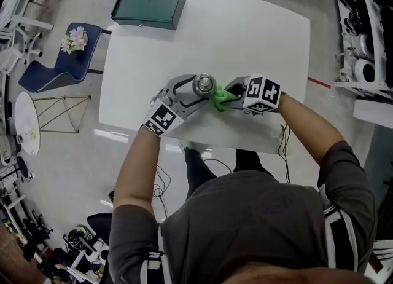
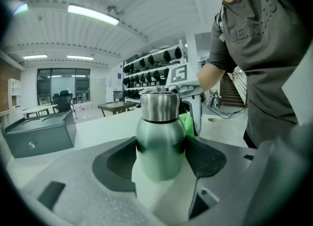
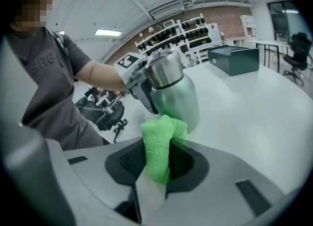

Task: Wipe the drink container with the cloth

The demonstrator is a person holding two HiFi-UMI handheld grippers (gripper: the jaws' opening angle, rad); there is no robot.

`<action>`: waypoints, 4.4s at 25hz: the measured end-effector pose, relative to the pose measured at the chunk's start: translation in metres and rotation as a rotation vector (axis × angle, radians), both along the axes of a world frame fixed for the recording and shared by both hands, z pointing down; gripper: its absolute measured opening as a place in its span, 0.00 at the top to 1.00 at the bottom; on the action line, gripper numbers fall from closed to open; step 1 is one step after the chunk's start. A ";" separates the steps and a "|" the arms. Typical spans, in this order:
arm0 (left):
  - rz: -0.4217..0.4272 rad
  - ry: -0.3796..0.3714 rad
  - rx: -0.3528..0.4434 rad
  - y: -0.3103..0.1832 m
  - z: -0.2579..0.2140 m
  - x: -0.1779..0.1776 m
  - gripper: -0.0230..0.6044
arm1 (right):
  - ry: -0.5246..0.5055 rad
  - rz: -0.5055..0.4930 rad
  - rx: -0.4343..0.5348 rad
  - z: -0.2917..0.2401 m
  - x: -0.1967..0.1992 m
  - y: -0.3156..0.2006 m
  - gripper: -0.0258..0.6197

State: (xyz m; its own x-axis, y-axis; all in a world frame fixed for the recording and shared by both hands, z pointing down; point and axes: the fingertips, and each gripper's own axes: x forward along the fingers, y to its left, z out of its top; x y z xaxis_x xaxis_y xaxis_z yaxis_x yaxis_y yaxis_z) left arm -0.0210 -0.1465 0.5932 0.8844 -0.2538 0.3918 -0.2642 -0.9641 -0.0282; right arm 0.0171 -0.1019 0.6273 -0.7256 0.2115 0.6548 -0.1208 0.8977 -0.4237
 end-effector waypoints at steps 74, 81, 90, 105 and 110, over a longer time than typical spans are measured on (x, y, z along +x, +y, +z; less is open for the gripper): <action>-0.139 0.064 -0.010 0.000 0.002 0.005 0.47 | 0.049 0.153 0.050 -0.007 0.013 -0.011 0.82; -0.173 0.059 0.003 -0.001 0.003 0.001 0.47 | -0.161 0.297 0.251 -0.117 0.002 -0.064 0.82; -0.173 0.039 0.001 -0.001 0.004 0.005 0.47 | -0.053 0.184 0.339 -0.101 -0.006 -0.045 0.82; -0.156 0.034 -0.016 -0.001 0.004 0.000 0.47 | -0.103 0.095 0.474 -0.128 -0.049 -0.035 0.82; -0.146 0.033 -0.019 -0.001 0.004 0.002 0.47 | -0.068 0.041 0.454 -0.115 -0.035 -0.013 0.82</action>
State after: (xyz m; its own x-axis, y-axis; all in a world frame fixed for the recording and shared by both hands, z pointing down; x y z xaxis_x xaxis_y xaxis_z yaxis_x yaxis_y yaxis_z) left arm -0.0187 -0.1477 0.5969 0.8510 -0.3740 0.3686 -0.4025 -0.9154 0.0004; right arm -0.0178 -0.1154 0.5121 -0.7720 -0.1155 0.6251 -0.1458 0.9893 0.0027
